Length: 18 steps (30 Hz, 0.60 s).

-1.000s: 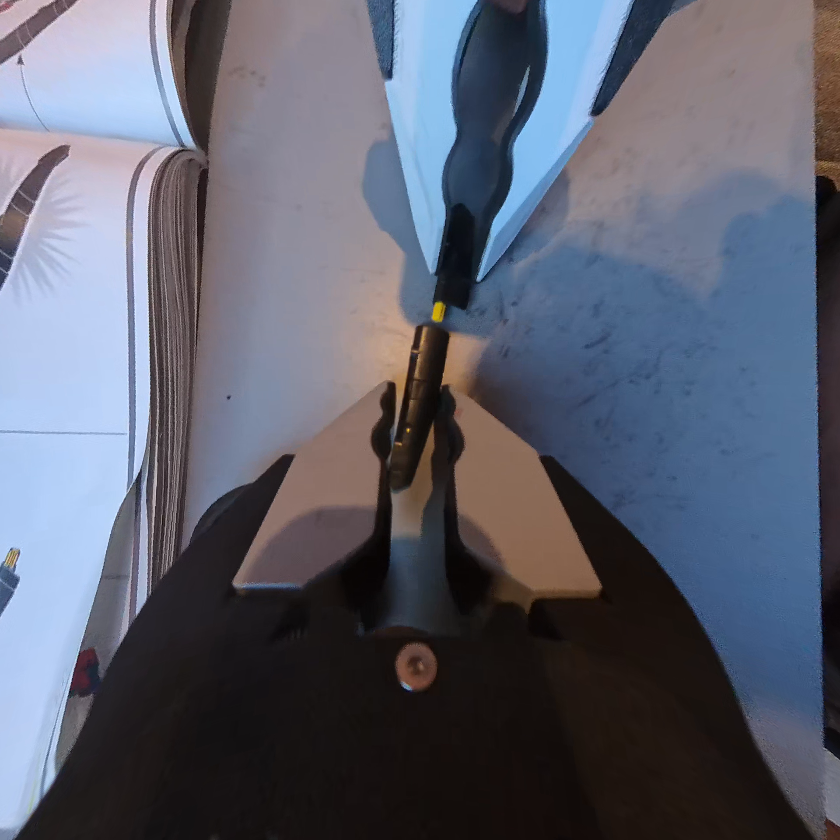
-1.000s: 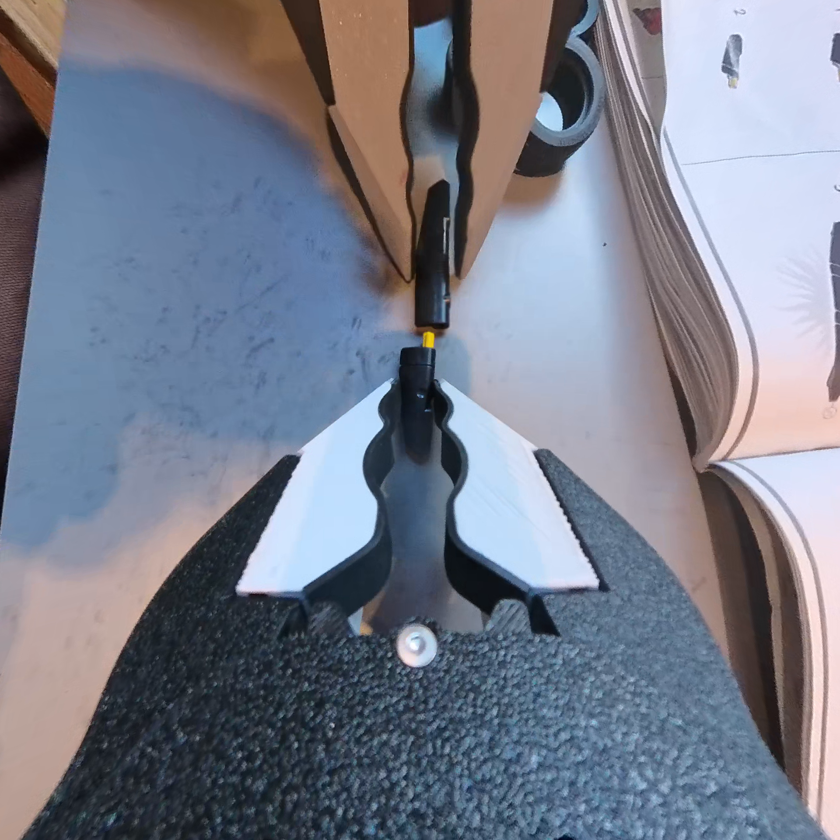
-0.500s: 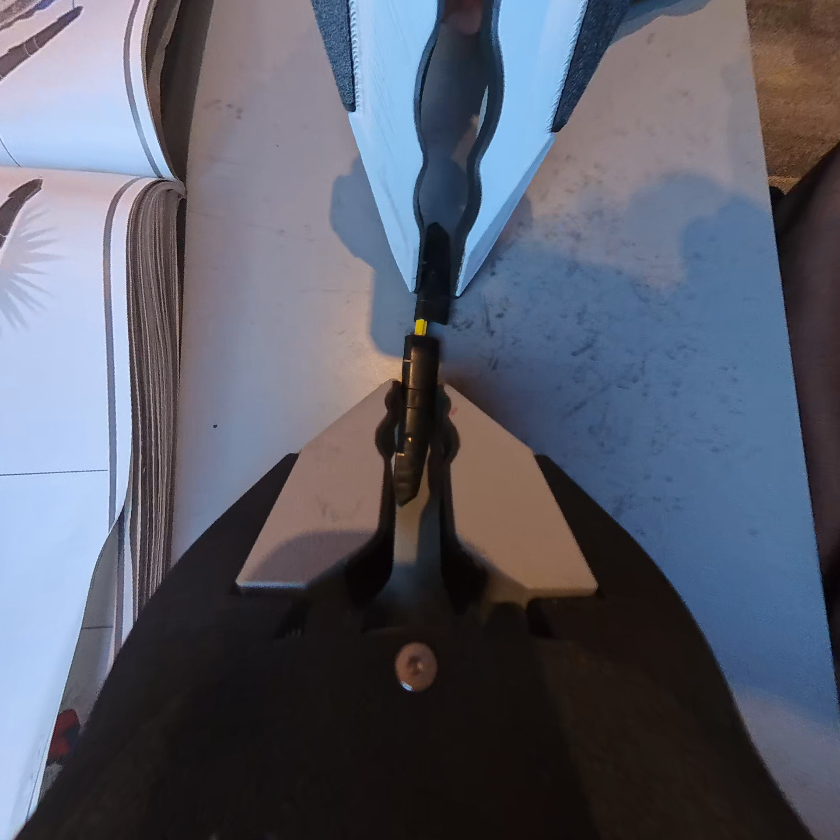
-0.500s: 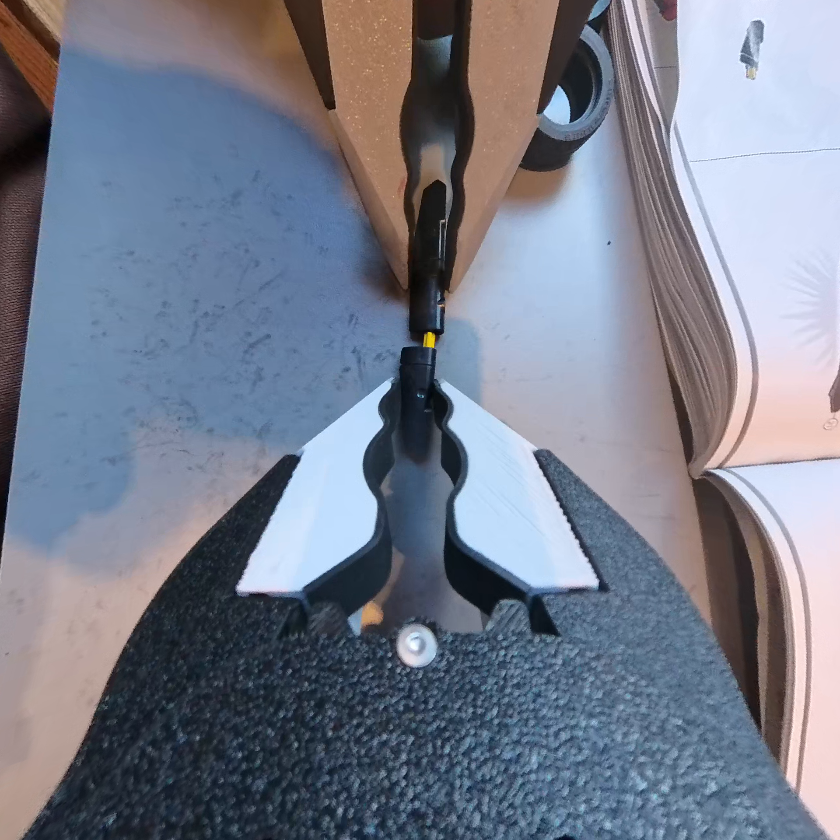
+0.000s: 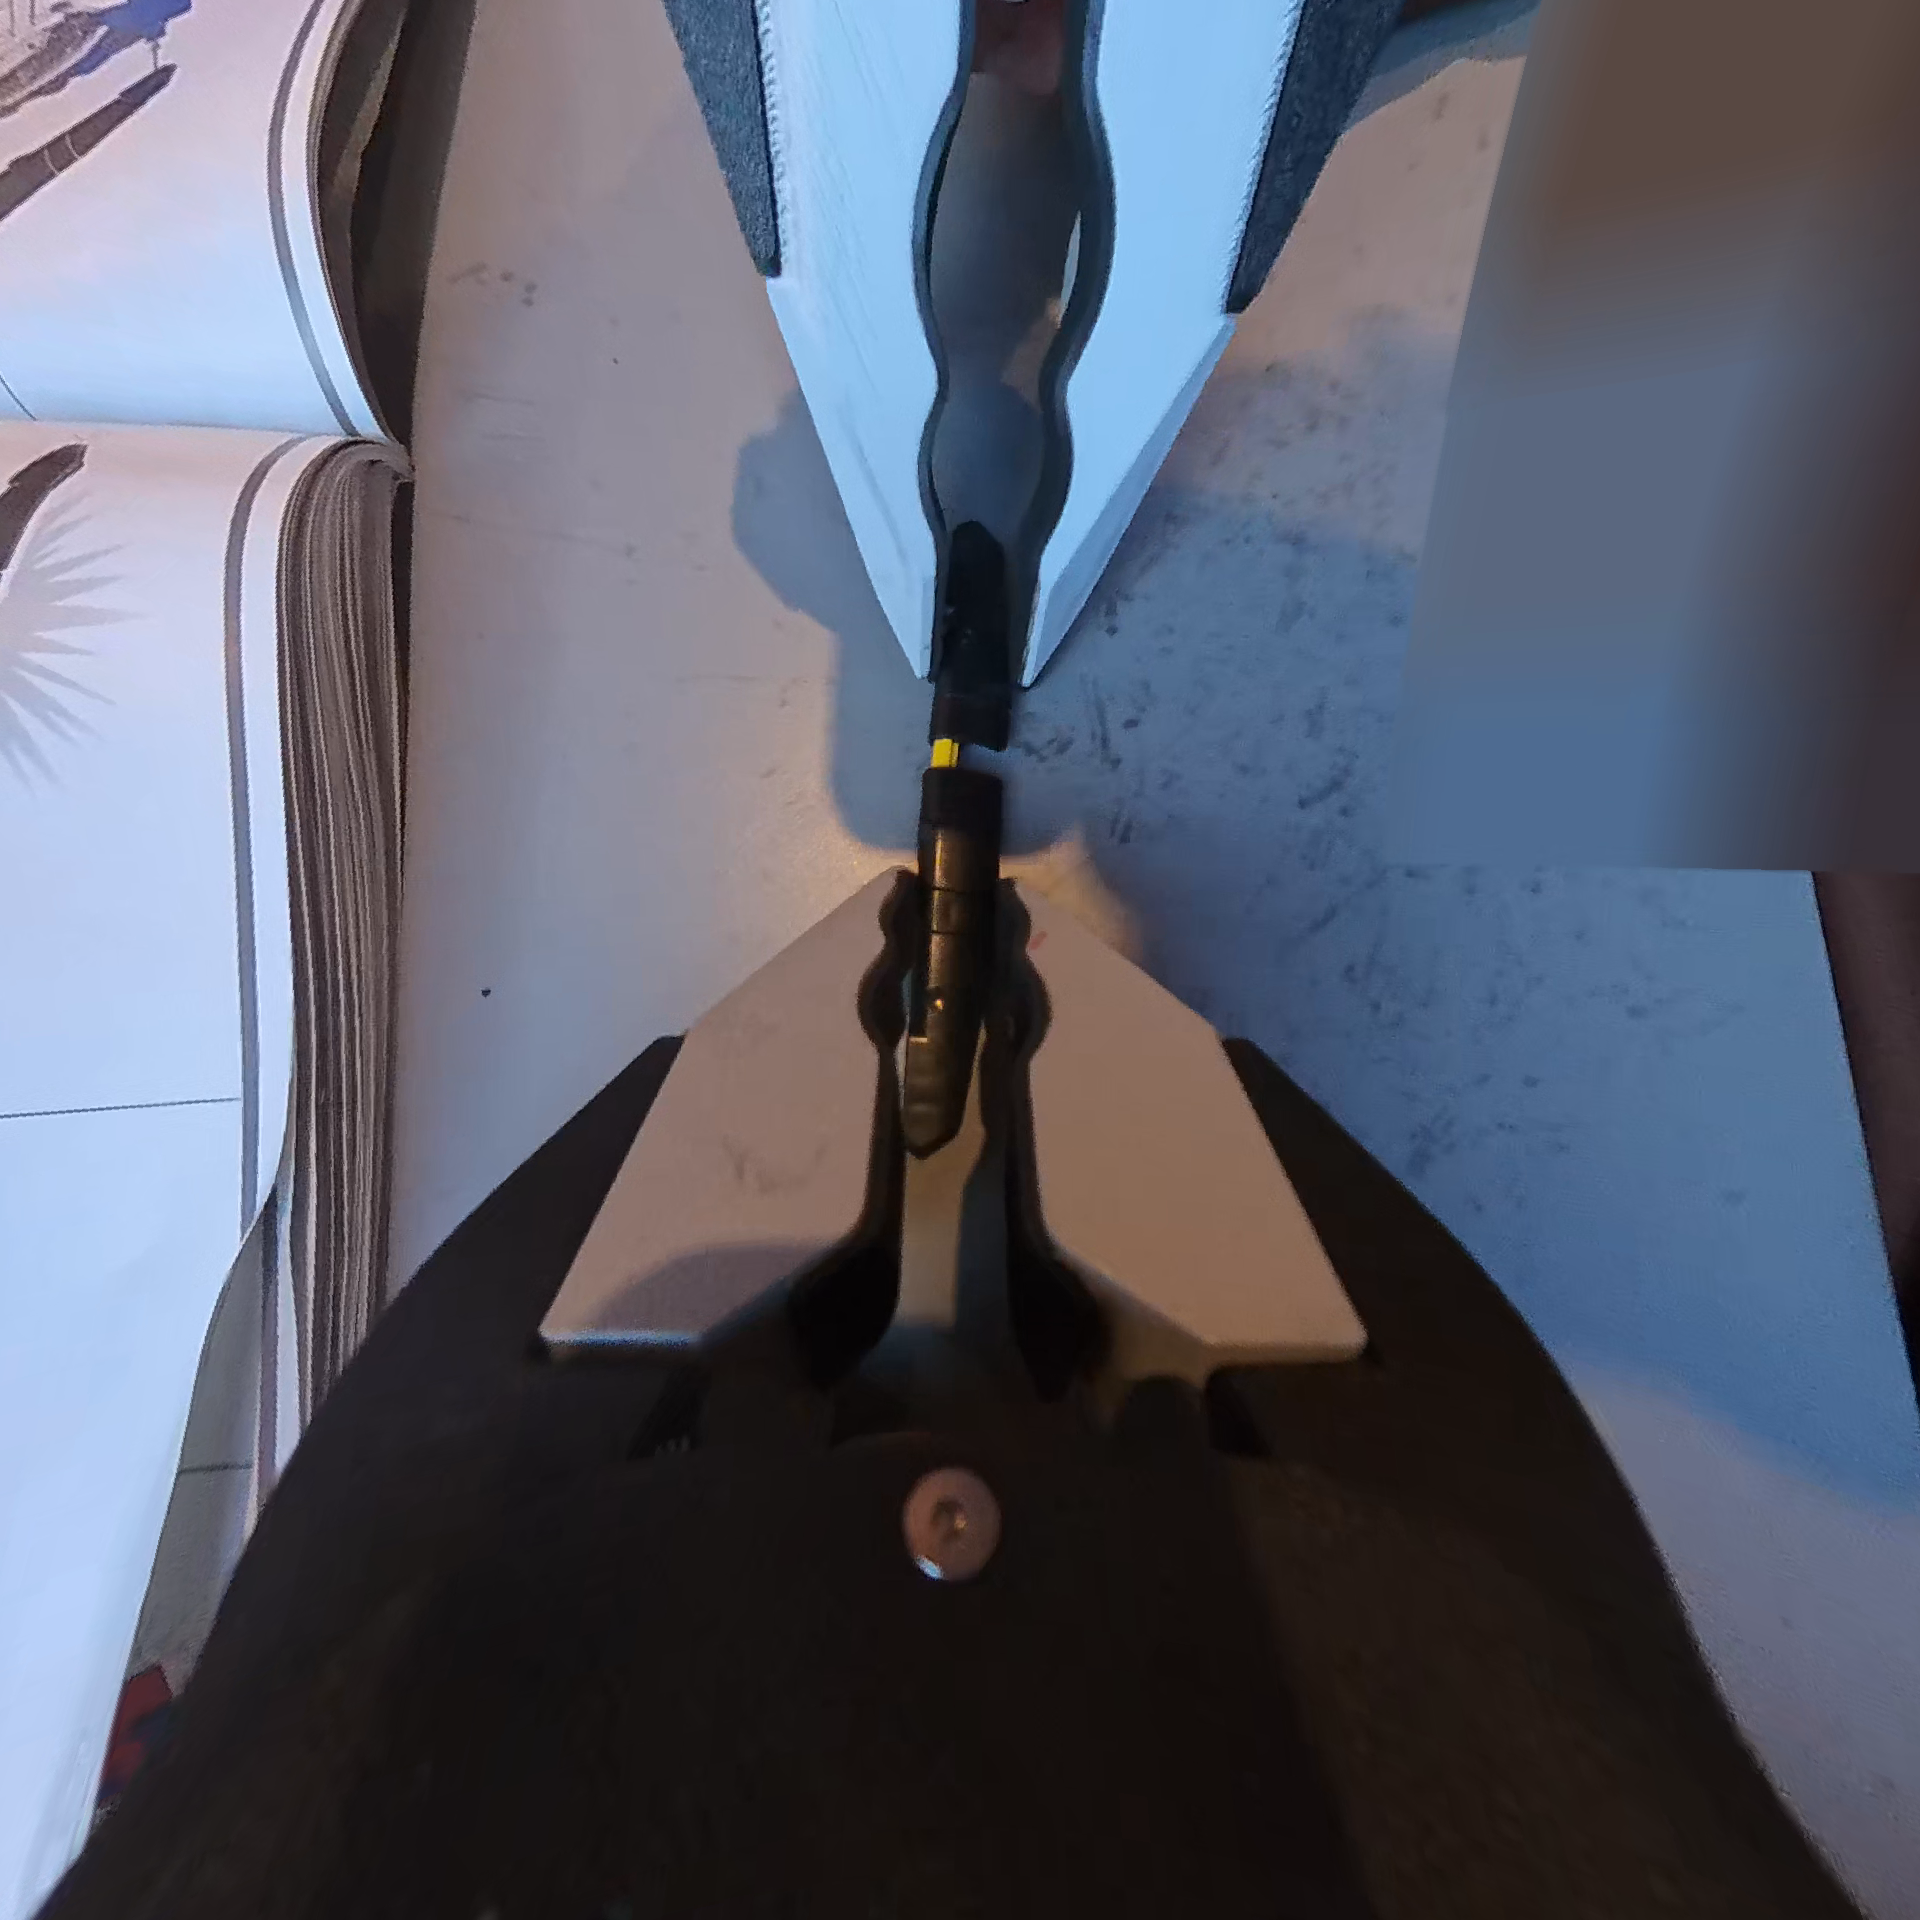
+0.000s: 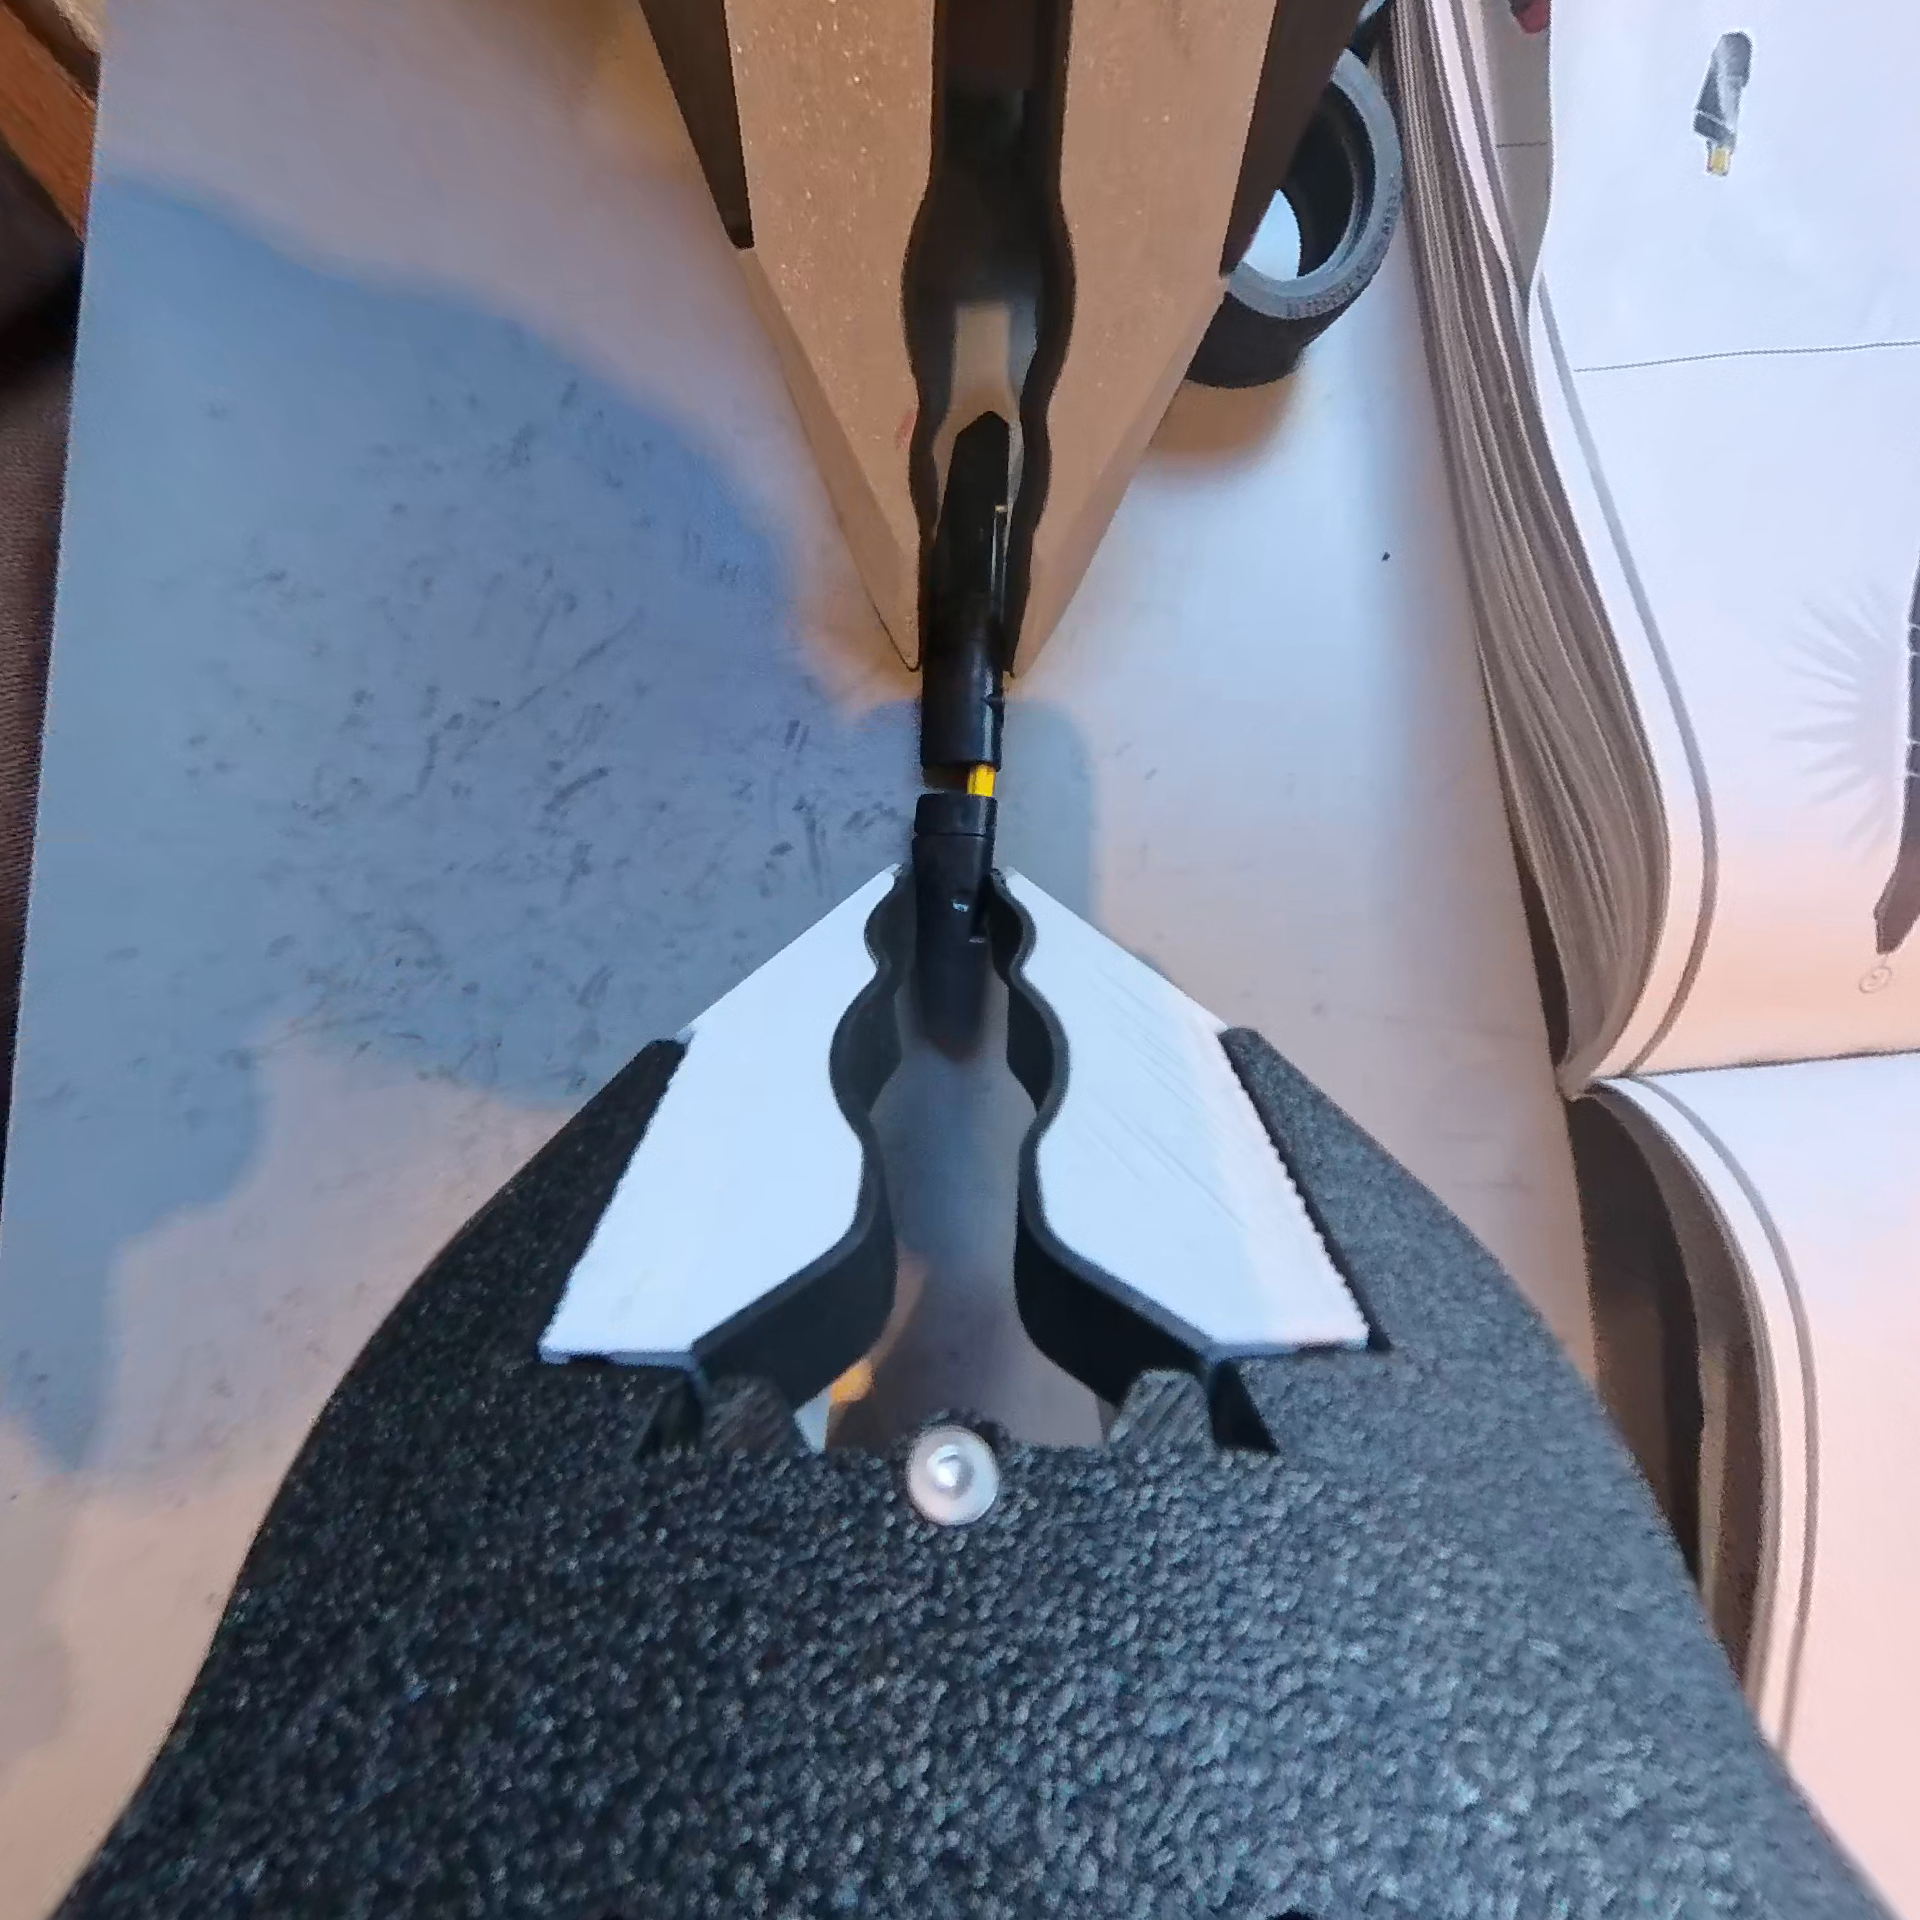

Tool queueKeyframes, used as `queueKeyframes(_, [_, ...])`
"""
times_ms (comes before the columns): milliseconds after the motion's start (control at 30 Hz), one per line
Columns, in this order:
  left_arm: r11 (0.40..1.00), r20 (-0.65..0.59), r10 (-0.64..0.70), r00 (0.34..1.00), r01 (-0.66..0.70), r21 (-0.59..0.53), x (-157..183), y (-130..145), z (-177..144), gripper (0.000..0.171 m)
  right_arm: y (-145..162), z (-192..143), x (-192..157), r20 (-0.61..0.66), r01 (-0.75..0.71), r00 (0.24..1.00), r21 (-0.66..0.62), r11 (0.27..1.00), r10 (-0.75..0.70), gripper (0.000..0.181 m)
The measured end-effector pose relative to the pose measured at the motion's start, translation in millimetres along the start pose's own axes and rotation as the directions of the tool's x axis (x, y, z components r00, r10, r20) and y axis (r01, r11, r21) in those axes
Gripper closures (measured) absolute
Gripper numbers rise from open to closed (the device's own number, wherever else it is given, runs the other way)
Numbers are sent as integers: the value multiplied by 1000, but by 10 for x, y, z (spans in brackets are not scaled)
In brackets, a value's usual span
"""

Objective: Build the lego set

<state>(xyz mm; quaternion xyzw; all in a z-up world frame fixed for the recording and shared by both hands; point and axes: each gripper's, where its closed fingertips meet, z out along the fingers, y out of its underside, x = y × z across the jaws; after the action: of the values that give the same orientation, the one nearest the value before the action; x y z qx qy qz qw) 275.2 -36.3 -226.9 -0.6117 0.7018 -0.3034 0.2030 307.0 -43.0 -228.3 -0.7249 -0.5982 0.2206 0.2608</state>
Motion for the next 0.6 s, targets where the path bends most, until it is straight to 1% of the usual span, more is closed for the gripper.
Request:
queueKeyframes(100, [1000, -5, 2, 1000, -2, -10, 1, -6, 5, 159, -1, 0, -6, -5, 34, 999, 7, 999, -34, 170])
queueKeyframes(233, [1000, -27, -4, 1000, 4, 5, 8, -14, 12, 160, -1, 1, -13, -1, 79, 997, 18, 997, -79, 170])
queueKeyframes(333, [999, -42, 37, 998, -38, -17, 18, -18, 20, 160, -2, 0, -21, 2, 148, 989, -7, 989, -148, 170])
queueKeyframes(433, [994, -59, 86, 995, -90, -56, 31, -47, 50, 160, -6, 5, -22, 33, 146, 989, -30, 989, -145, 171])
queueKeyframes(600, [997, -79, 58, 995, -61, -43, 31, -59, 61, 160, -11, 8, -22, 36, 137, 990, -15, 990, -136, 170])
